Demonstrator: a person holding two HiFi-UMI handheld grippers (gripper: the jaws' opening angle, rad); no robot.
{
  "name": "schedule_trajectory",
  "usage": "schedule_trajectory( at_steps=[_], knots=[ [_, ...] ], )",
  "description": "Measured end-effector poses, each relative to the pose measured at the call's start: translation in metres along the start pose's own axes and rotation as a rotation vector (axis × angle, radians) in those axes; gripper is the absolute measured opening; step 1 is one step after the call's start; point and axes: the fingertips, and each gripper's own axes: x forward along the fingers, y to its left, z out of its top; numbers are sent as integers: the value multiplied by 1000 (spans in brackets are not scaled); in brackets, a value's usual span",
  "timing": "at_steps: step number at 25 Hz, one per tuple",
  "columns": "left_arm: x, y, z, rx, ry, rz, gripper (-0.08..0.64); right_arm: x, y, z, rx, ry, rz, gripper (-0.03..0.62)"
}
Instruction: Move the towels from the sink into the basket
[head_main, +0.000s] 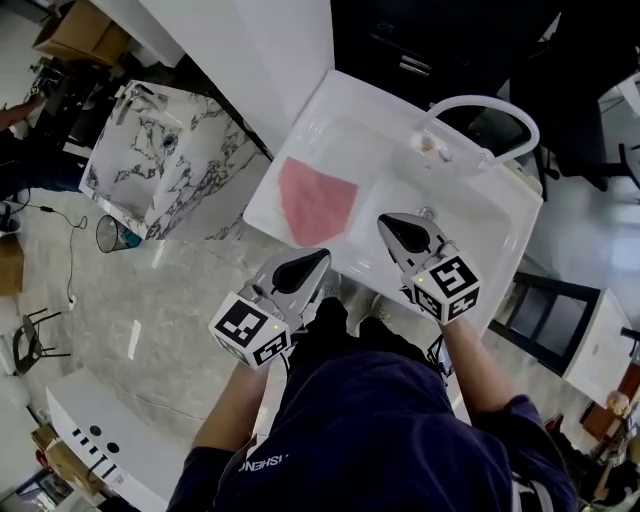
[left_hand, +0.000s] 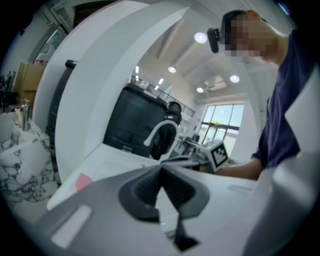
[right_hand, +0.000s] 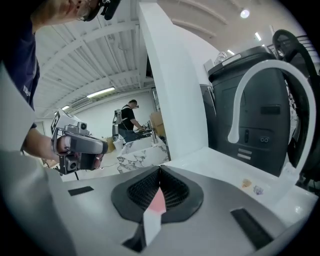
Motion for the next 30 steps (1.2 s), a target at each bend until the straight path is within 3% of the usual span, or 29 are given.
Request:
schedule_trajectory(
  at_steps=[9,23,24,26,30],
  knots=[
    [-21,64,-10,-52,26,8,3,65,6,-18,32,65,-26,9],
    [-32,111,-13,-91,49,8,3,138,14,-59,82,186,35,12],
    [-32,113,-12,-93,50,9,2,142,14,-62,84,196,39,23],
    [-33,117,-13,-98,52,10,3,150,14,-69,87,219,43,104],
    [-34,124,-16,-110,55,15,3,162,14,-81,91,251,52,110]
  ],
)
